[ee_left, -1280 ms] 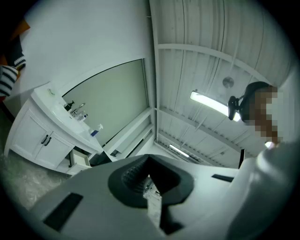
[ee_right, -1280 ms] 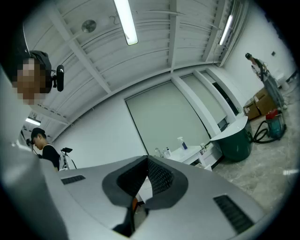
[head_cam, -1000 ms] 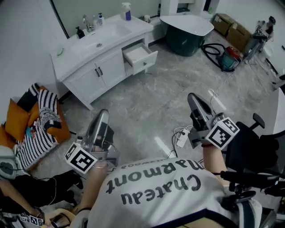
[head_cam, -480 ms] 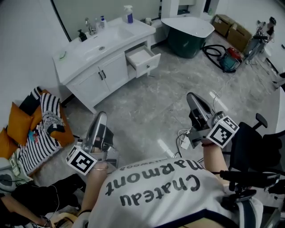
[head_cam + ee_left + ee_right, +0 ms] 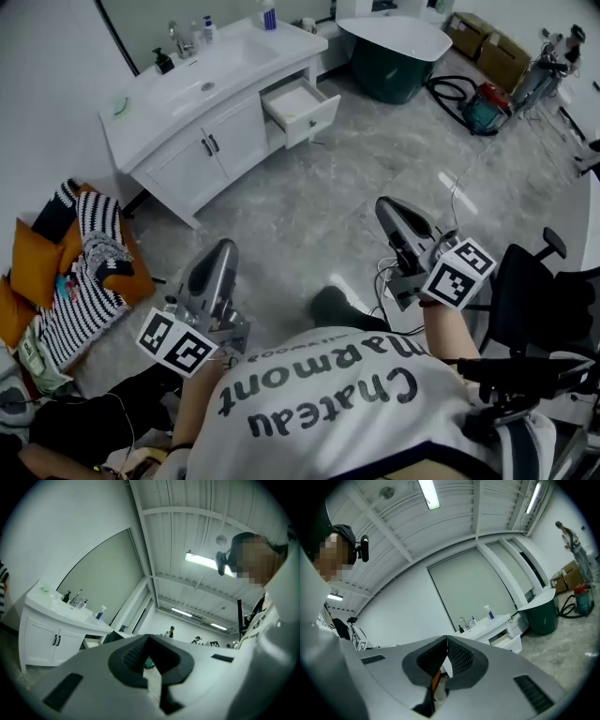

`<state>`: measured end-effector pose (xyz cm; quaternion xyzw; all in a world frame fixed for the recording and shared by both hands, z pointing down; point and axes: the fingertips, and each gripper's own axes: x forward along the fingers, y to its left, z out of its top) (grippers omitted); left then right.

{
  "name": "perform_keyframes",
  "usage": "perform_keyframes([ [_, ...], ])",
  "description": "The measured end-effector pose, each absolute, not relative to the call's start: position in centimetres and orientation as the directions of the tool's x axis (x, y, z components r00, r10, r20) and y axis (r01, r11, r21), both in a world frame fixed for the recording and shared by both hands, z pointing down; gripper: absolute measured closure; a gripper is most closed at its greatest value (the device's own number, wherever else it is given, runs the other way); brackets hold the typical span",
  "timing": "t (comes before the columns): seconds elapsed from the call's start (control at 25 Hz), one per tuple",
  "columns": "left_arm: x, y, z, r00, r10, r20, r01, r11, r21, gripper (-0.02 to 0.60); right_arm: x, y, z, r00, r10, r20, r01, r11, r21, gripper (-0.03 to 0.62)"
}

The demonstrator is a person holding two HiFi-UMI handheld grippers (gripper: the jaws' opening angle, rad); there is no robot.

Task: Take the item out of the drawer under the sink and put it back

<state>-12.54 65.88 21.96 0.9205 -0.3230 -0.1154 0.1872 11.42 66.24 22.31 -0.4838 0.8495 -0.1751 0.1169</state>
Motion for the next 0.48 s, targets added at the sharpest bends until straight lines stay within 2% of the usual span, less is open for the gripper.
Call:
perform_keyframes([
  [0.48,-9.0,55.4,23.4,0.754,-0.653,-0.065,-0.550,-0.683,0.481,0.574,14.1,54.8,23.5,-0.542,-0.840,-0.018,-0.754,0.496,-0.431,0.583],
])
